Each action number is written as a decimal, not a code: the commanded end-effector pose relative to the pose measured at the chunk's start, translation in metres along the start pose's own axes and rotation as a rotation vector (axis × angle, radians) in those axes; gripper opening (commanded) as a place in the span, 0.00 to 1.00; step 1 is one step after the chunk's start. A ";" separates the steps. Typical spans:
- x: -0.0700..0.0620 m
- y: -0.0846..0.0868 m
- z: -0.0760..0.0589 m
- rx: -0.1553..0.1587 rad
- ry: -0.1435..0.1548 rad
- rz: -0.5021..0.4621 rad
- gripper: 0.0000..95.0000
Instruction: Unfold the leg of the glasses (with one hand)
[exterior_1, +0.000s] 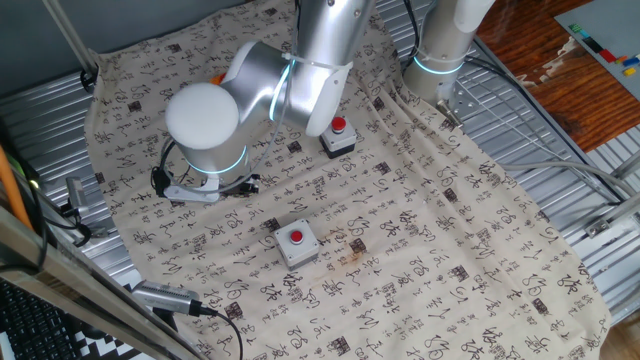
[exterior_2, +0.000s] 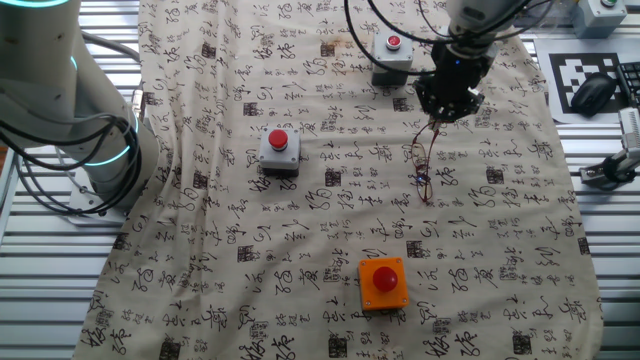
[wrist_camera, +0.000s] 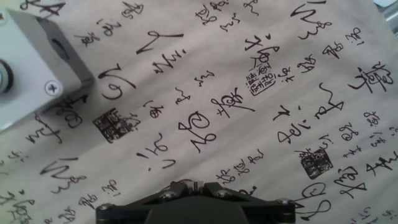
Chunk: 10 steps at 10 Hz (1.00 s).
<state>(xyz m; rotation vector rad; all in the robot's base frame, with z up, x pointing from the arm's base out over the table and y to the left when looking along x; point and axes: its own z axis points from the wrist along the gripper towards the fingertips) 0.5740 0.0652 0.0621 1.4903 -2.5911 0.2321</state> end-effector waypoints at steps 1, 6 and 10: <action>0.003 -0.002 0.001 0.003 0.007 -0.013 0.00; 0.010 -0.007 0.000 -0.004 0.014 -0.028 0.00; 0.013 -0.008 -0.002 -0.008 0.027 -0.041 0.00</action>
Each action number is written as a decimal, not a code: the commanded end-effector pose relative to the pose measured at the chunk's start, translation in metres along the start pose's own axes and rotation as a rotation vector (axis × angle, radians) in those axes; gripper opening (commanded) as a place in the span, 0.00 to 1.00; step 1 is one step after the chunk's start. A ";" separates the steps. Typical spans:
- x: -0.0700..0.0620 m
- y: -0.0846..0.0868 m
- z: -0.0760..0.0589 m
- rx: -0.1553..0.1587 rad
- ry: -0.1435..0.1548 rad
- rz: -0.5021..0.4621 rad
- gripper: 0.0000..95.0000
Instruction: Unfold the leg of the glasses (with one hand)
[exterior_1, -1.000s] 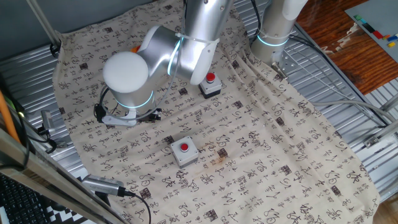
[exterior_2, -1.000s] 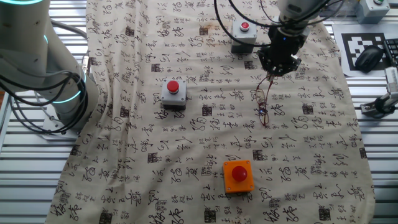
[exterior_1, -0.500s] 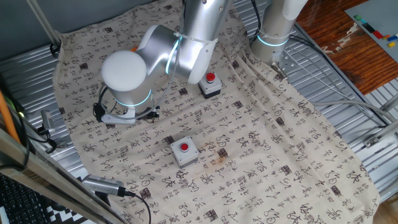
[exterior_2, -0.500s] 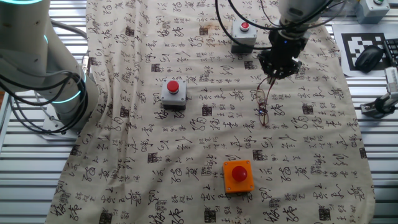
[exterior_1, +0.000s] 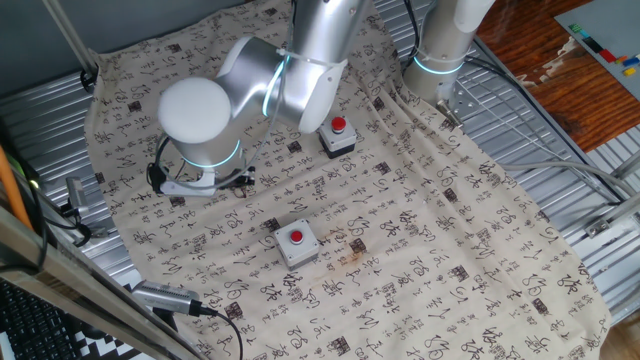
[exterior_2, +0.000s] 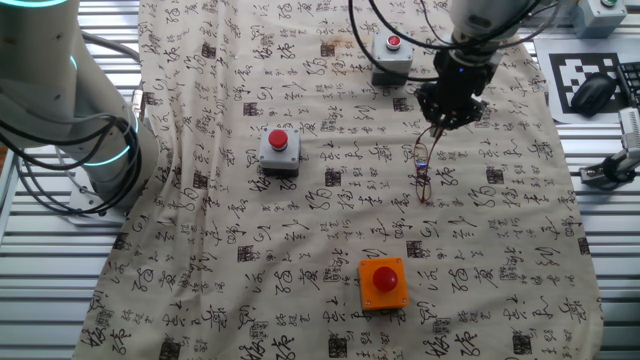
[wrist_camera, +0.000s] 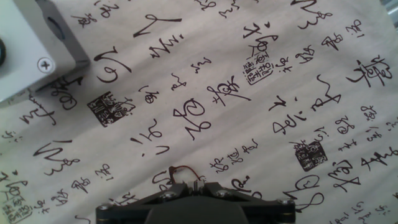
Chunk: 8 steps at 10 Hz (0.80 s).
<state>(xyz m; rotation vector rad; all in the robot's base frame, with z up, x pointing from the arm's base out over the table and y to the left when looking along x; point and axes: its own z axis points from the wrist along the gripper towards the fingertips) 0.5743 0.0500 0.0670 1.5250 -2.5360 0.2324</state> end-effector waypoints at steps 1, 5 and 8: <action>0.001 -0.001 -0.002 0.002 0.009 -0.005 0.00; 0.006 -0.005 -0.011 -0.004 0.028 -0.013 0.00; 0.011 -0.007 -0.014 -0.011 0.035 -0.023 0.00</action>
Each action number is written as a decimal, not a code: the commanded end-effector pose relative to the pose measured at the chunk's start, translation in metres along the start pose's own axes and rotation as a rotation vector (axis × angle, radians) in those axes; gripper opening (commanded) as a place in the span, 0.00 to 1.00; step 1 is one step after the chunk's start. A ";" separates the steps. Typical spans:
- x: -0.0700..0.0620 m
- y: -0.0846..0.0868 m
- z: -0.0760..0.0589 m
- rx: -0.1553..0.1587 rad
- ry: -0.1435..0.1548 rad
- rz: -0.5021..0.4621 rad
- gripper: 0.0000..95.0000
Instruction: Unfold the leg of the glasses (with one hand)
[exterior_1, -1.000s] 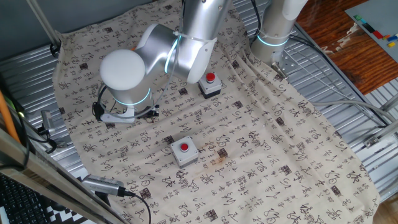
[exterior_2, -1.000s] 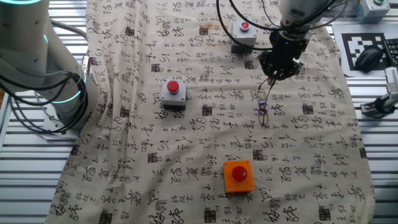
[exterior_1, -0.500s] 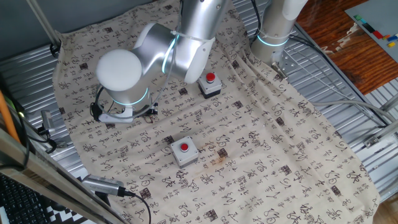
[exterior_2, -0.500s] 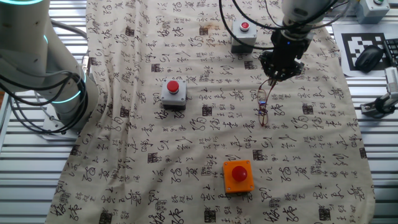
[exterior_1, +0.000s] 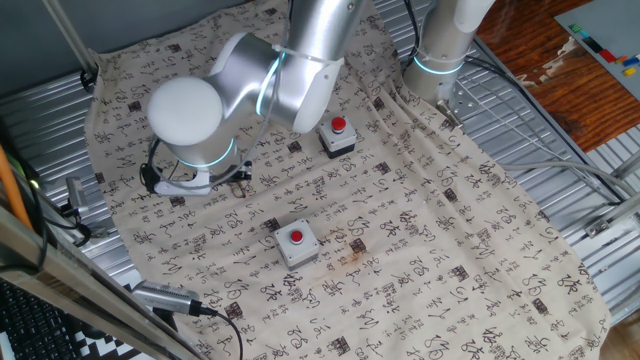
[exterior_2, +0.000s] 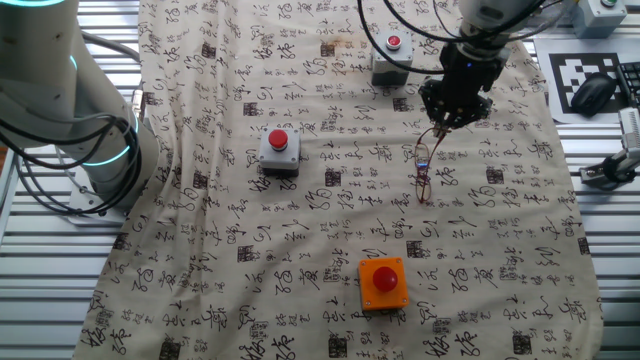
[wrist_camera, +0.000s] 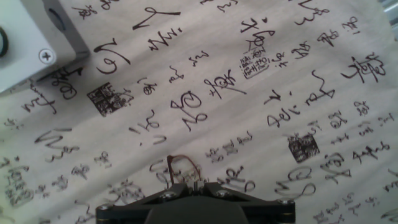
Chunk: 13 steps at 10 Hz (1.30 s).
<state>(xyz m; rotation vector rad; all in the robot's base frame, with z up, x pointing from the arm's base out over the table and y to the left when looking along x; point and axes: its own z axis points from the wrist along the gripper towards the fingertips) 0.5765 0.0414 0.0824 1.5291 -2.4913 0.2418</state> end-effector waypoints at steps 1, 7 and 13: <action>0.003 0.000 -0.002 -0.003 0.002 -0.006 0.00; 0.015 0.001 -0.015 -0.014 0.007 -0.026 0.00; 0.031 -0.002 -0.018 -0.015 0.009 -0.052 0.00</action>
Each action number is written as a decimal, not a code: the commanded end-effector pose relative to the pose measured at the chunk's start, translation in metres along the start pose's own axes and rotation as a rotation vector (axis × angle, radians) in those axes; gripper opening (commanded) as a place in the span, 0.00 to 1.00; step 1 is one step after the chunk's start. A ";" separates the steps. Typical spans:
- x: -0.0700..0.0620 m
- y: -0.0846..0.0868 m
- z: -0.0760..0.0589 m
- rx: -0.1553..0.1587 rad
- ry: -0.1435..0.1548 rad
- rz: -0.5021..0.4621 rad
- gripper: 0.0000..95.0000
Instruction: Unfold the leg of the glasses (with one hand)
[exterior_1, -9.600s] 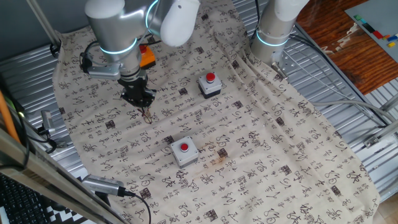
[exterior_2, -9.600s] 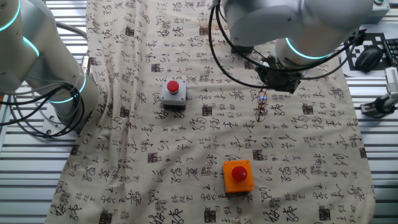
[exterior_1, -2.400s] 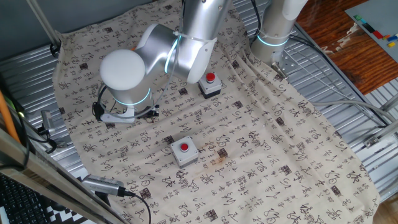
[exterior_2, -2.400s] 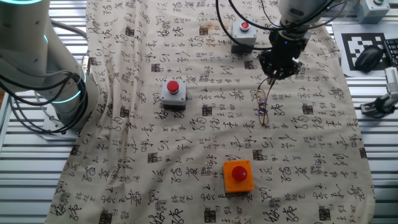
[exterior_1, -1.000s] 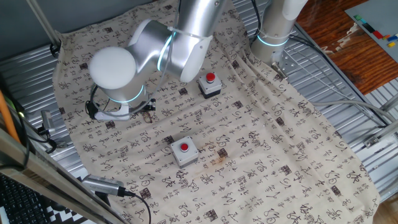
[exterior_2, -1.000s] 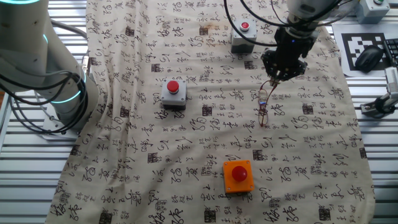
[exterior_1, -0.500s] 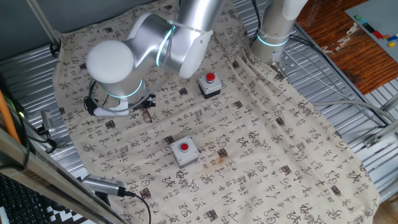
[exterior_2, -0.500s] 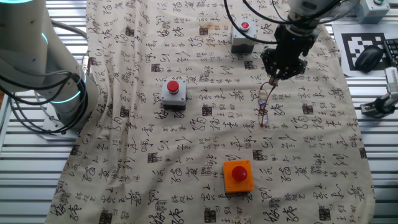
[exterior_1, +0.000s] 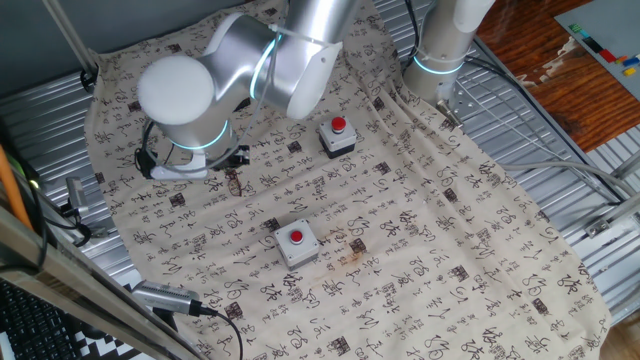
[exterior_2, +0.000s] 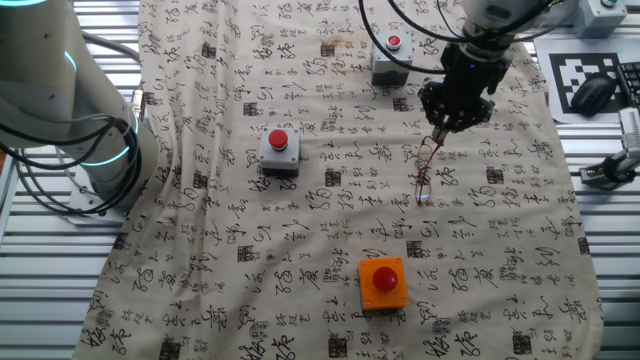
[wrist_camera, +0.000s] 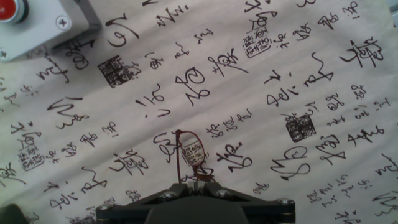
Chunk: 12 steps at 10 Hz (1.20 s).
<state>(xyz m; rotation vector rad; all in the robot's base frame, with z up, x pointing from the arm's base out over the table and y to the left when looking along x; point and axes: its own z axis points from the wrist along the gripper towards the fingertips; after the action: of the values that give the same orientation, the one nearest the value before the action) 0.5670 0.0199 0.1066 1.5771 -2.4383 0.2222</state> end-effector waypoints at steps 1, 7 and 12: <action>0.005 0.000 -0.001 0.000 -0.001 -0.006 0.00; 0.020 0.000 -0.007 0.000 -0.002 -0.025 0.00; -0.007 0.001 -0.021 -0.008 -0.014 0.009 0.00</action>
<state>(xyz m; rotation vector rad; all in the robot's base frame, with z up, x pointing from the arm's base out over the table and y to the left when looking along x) 0.5739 0.0346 0.1237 1.5674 -2.4499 0.1991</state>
